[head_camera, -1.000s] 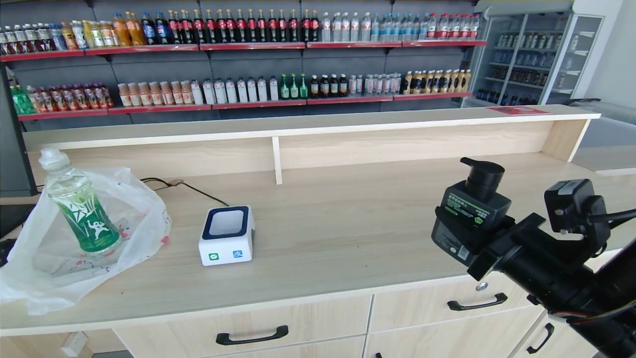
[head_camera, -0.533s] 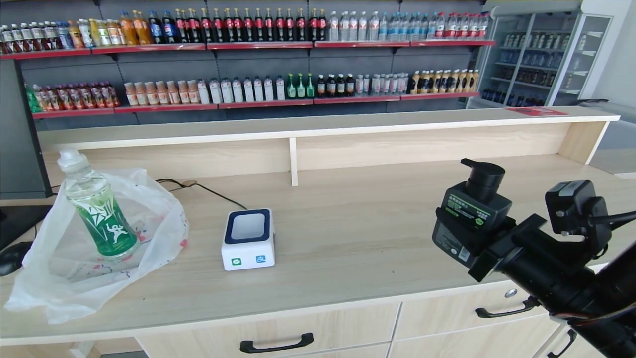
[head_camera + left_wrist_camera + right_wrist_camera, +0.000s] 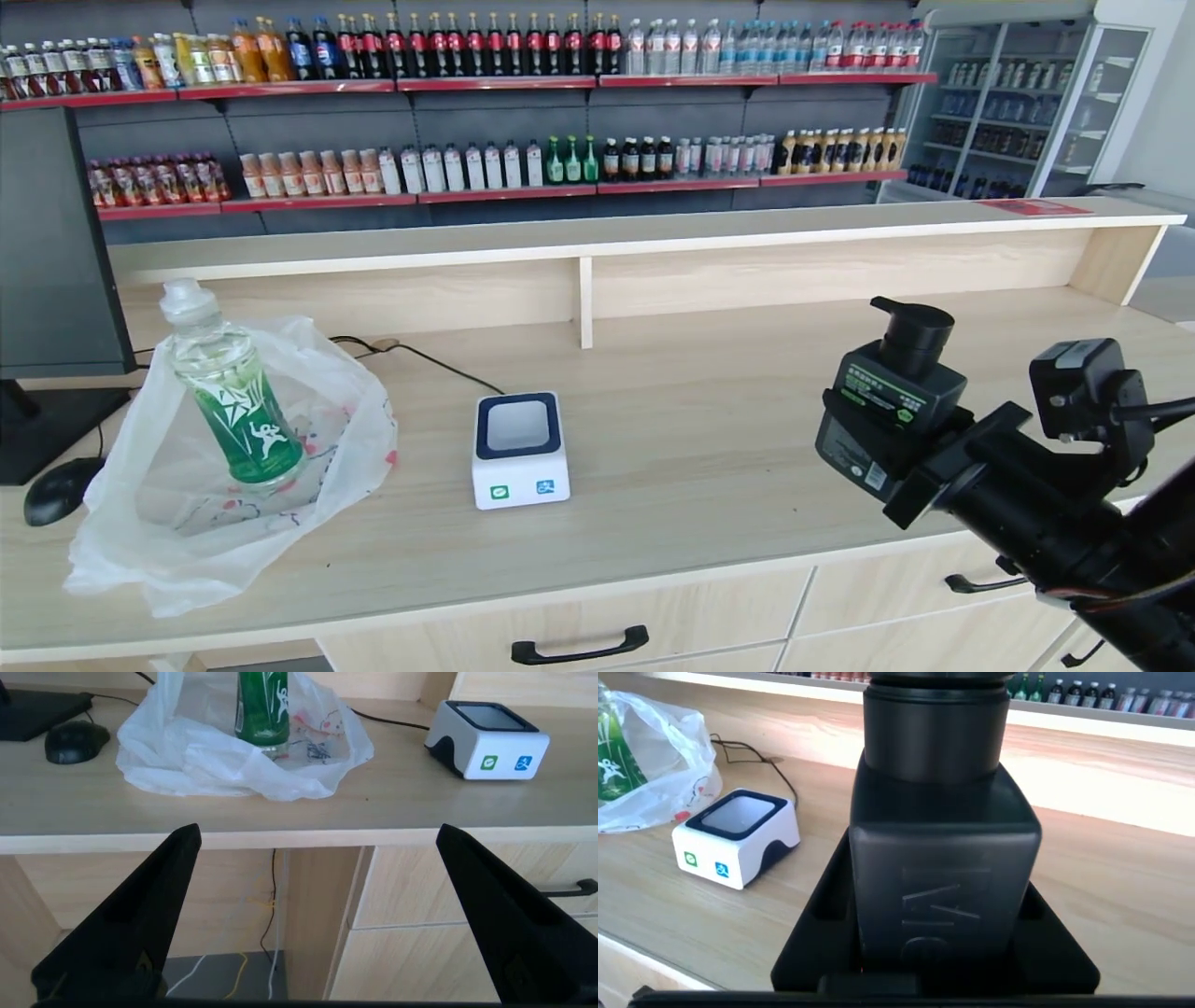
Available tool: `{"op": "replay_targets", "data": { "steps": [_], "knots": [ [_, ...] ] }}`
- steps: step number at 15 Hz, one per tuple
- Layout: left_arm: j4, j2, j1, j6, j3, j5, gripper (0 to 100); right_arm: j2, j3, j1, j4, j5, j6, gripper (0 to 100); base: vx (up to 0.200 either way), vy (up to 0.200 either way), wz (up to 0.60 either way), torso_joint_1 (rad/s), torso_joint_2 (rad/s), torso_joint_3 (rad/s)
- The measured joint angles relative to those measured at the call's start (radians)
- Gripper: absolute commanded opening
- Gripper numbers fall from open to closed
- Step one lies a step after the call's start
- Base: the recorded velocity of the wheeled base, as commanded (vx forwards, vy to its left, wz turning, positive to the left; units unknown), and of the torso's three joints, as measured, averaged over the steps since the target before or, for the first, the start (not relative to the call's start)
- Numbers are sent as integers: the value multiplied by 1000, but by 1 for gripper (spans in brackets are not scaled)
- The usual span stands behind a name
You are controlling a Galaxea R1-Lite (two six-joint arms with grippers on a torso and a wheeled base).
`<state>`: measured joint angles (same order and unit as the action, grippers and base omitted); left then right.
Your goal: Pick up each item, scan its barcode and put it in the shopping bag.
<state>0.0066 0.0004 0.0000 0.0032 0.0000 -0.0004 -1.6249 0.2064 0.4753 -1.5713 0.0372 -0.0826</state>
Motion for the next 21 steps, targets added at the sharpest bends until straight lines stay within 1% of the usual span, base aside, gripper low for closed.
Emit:
{"op": "replay_targets", "data": {
  "steps": [5,14,21],
  "knots": [
    [0,0,0,0,0,0,100,6,1,-1,2,1,-3,0,0,0,0,0,0,0],
    [0,0,0,-1,0,0,100,13,-11,-1,2,1,-11,0,0,200,0,5,1,1],
    [-3,0,1,-1,0,0,100,13,-9,-3,1,1,-11,0,0,0,0,0,0,0]
  ]
}}
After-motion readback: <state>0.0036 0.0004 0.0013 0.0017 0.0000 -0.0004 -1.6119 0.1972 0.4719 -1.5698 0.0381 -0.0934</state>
